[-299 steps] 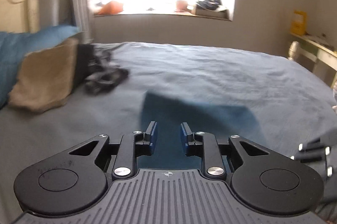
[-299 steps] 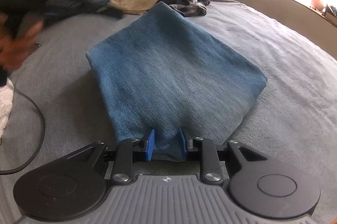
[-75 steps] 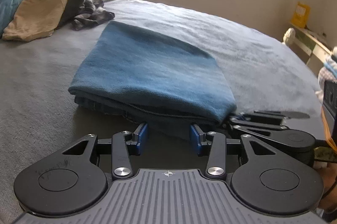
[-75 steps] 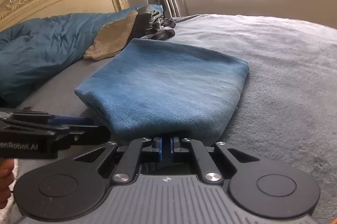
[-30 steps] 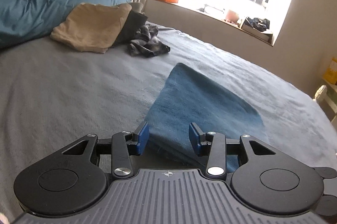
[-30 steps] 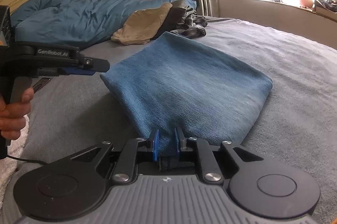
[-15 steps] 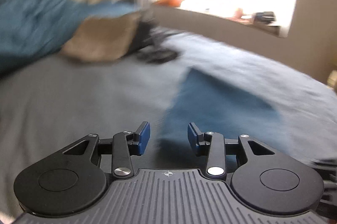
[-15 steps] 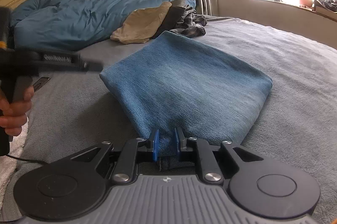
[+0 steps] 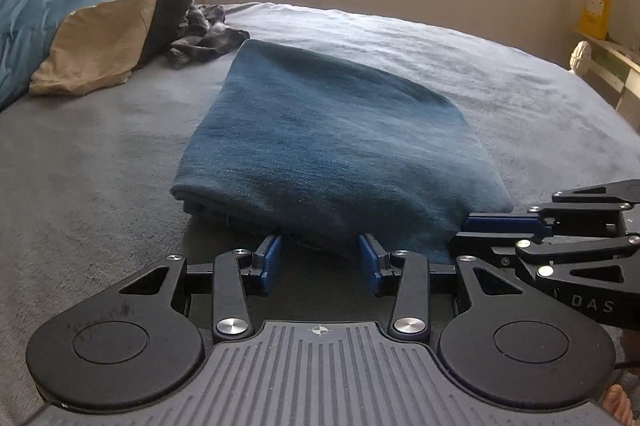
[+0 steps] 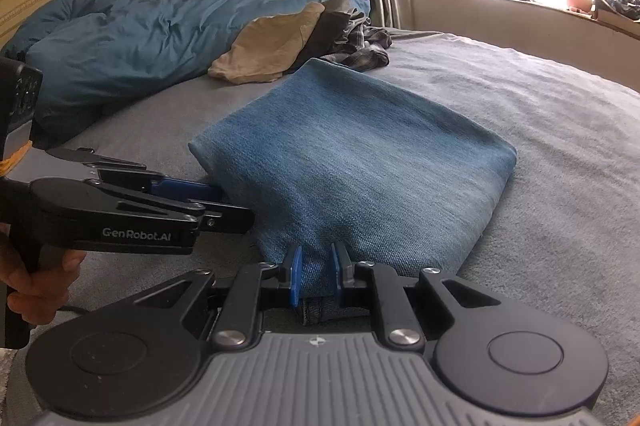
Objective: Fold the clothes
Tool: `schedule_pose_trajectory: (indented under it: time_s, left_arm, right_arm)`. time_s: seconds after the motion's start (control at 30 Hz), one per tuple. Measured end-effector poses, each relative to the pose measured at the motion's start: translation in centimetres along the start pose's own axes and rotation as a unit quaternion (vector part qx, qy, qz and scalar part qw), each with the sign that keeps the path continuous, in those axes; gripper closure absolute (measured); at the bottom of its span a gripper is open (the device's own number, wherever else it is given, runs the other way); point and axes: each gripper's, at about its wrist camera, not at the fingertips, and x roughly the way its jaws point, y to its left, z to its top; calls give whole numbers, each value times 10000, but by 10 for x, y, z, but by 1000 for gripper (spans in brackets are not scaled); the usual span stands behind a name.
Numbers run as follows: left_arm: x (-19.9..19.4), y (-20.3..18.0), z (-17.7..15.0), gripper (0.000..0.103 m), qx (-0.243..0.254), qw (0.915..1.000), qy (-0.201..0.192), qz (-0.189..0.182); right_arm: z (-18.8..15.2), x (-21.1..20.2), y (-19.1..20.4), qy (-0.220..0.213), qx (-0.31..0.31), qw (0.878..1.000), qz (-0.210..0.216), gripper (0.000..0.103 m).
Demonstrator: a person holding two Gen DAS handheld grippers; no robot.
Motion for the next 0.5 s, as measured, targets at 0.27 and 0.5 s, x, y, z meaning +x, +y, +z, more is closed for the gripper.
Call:
schedule_pose_trajectory:
  time_s: [0.27, 0.5]
  left_arm:
    - [-26, 0, 2, 62, 104, 9995, -275, -147]
    - [-19, -12, 13, 62, 85, 9963, -557, -652]
  right_arm:
    - [-2, -1, -2, -51, 62, 10000, 28, 87]
    - [-2, -1, -1, -35, 39, 10000, 16, 86]
